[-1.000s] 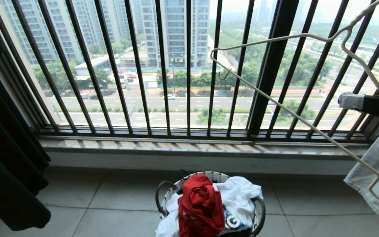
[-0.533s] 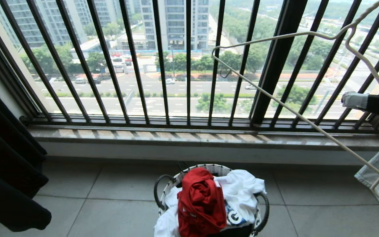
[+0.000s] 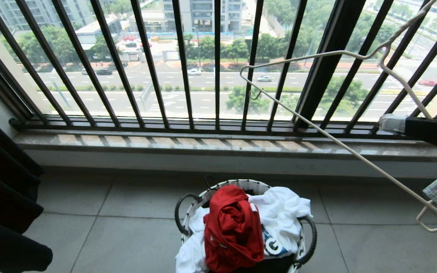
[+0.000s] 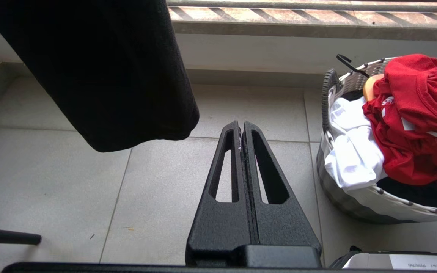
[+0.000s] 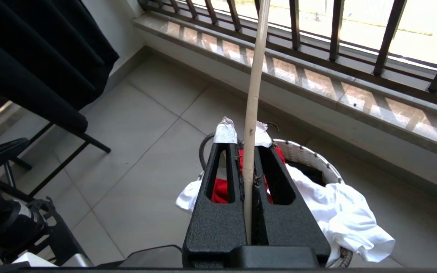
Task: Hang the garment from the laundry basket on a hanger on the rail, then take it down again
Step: Pick up clothes from the basket
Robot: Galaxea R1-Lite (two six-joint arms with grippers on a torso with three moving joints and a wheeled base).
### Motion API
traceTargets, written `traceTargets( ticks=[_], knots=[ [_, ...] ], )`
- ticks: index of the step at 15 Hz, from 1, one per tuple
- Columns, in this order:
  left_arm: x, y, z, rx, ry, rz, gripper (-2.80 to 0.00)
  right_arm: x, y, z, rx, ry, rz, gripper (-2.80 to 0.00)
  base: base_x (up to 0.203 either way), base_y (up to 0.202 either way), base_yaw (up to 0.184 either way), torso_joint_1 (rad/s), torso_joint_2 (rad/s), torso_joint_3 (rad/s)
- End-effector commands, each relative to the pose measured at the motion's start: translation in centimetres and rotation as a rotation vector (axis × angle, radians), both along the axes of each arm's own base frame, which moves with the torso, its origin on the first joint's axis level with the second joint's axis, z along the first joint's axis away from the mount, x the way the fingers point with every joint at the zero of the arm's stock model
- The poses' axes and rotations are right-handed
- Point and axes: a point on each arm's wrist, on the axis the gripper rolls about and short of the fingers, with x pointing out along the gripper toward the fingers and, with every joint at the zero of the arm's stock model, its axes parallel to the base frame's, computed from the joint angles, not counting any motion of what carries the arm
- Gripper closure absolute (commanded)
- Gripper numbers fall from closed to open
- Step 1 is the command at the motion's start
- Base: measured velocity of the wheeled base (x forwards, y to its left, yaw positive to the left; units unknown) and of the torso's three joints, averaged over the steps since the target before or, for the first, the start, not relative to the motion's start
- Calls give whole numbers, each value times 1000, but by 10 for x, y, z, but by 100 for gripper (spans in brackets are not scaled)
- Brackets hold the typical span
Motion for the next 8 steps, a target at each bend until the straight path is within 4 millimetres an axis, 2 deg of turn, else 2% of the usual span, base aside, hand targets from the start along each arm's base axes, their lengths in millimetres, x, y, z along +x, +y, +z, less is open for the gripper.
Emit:
traceTargets(
  ticks=[1, 8],
  knots=[
    [0, 0, 0, 0, 1, 1, 0, 2, 1, -1, -2, 7, 2, 0, 0, 0, 0, 10, 3, -201],
    [0, 0, 0, 0, 1, 0, 0, 1, 1, -1, -2, 4, 2, 0, 0, 0, 0, 3, 3, -195]
  ],
)
